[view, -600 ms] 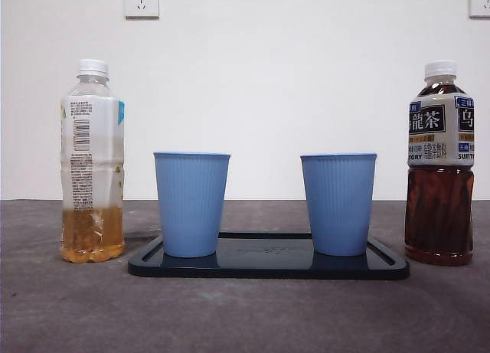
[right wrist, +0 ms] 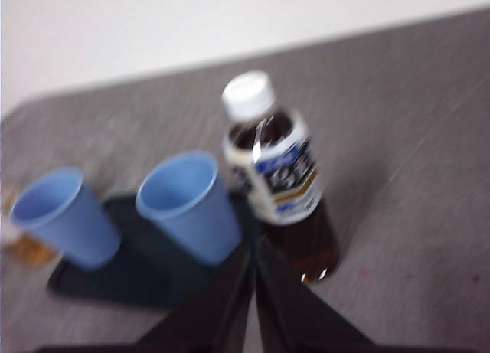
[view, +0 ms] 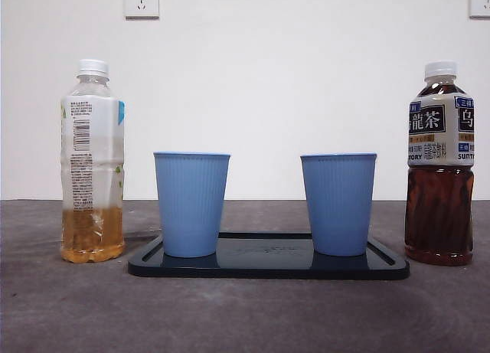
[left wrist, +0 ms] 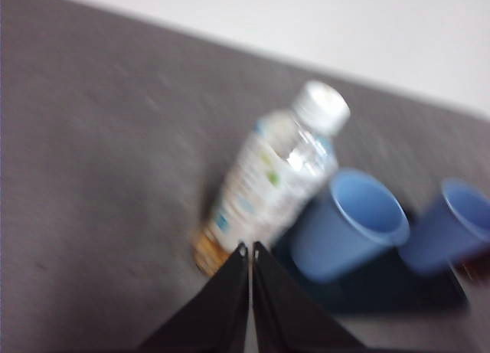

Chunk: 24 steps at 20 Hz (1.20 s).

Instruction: Pour the drink into the cup

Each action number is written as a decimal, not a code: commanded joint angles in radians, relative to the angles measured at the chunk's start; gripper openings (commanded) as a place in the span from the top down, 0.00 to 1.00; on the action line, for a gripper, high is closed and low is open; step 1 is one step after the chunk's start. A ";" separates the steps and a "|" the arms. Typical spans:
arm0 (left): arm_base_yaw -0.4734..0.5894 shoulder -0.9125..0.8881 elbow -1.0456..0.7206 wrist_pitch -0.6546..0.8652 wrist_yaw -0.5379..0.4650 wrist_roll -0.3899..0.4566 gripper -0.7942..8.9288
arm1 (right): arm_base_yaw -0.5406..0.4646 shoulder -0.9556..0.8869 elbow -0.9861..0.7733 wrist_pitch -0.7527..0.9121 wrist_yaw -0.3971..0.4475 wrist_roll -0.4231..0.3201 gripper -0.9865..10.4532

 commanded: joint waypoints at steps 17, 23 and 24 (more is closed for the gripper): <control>-0.032 0.151 0.122 -0.223 0.172 0.194 0.40 | 0.002 0.213 0.180 -0.340 -0.083 -0.214 0.49; -0.032 0.151 0.122 -0.217 0.172 0.192 0.39 | 0.002 0.213 0.175 -0.306 -0.079 -0.175 0.49; -0.032 0.151 0.122 -0.215 0.172 0.192 0.39 | 0.002 0.214 0.169 -0.284 -0.080 -0.154 0.49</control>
